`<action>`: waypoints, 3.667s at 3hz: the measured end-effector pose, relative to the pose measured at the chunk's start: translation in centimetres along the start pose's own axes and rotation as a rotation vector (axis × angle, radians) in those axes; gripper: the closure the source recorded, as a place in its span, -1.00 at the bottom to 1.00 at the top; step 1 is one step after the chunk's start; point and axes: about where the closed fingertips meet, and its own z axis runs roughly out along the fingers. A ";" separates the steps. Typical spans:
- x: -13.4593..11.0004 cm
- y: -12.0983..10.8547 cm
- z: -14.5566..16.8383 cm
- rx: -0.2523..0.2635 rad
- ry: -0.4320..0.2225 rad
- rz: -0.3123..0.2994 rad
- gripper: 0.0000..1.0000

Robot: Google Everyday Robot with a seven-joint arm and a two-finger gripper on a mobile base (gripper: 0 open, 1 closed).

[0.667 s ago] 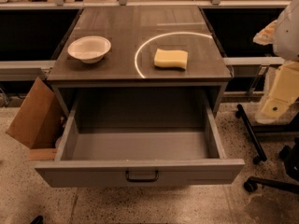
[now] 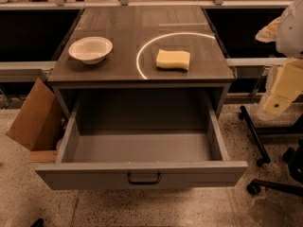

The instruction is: Place sponge into top drawer

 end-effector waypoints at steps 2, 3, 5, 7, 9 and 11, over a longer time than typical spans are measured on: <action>-2.7 -6.6 4.7 -0.034 -0.162 0.049 -1.00; -2.7 -6.6 4.7 -0.034 -0.162 0.049 -1.00; -4.8 -9.8 7.5 -0.094 -0.283 0.078 -1.00; -6.8 -12.3 10.5 -0.141 -0.373 0.116 -1.00; -8.9 -14.6 14.1 -0.155 -0.397 0.141 -1.00; -11.4 -18.1 18.7 -0.102 -0.422 0.205 -1.00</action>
Offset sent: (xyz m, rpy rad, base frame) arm 0.1356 0.0270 -0.0333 0.2969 0.0052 -0.0232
